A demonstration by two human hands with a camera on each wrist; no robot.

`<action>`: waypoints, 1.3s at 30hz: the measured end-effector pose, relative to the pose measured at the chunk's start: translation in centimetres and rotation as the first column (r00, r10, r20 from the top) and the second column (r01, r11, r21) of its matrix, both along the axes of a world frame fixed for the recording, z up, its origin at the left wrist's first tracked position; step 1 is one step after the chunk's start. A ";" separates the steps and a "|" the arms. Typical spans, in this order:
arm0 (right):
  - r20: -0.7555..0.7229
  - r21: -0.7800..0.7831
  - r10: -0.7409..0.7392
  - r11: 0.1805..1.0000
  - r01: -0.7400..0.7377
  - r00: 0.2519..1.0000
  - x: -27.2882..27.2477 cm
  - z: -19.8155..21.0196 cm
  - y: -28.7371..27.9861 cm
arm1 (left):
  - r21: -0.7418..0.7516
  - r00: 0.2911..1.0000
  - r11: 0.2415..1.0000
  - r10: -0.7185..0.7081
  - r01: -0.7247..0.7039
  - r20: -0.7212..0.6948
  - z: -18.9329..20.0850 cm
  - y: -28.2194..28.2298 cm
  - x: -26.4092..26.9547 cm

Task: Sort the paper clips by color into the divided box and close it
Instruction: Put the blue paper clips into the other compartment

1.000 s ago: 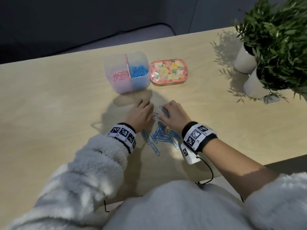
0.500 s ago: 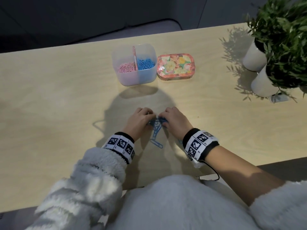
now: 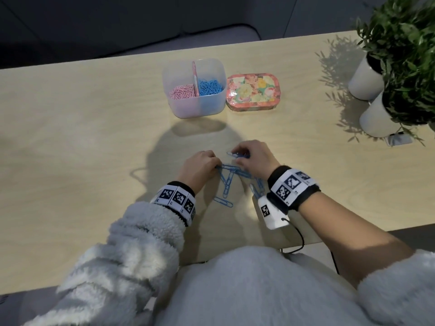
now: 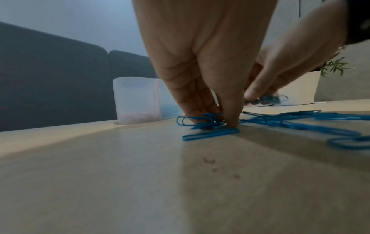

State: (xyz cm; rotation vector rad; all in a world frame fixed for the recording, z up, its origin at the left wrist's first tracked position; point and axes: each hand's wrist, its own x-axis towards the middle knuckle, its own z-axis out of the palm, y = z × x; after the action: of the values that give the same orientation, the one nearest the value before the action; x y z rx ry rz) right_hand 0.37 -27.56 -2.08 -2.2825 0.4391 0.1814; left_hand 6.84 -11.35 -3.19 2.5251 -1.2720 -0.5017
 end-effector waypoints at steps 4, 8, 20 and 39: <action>0.034 0.165 -0.089 0.983 0.083 0.995 3.6 2.9 -1.7 | 0.034 0.999 0.999 -0.005 0.004 0.038 0.0 0.1 0.2; 0.050 0.245 -0.202 0.952 0.184 0.978 9.9 5.7 -2.8 | 0.112 0.999 0.993 0.042 -0.042 0.003 0.4 0.0 0.7; 0.021 0.160 -0.186 0.971 0.180 0.982 17.9 7.5 -2.0 | -0.260 0.912 0.881 0.343 -0.395 -0.224 3.2 -1.4 3.4; 0.072 0.022 -0.394 0.919 0.394 0.916 -6.3 1.2 -8.0 | -0.074 0.827 0.824 0.560 -0.562 -0.047 7.5 -10.5 13.2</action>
State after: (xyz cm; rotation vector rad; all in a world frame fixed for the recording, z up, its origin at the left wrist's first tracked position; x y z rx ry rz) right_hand -5.98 -35.58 -0.90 -2.1337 0.8453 -0.1068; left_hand 20.00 -21.87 4.26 2.6343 -0.4670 -0.3243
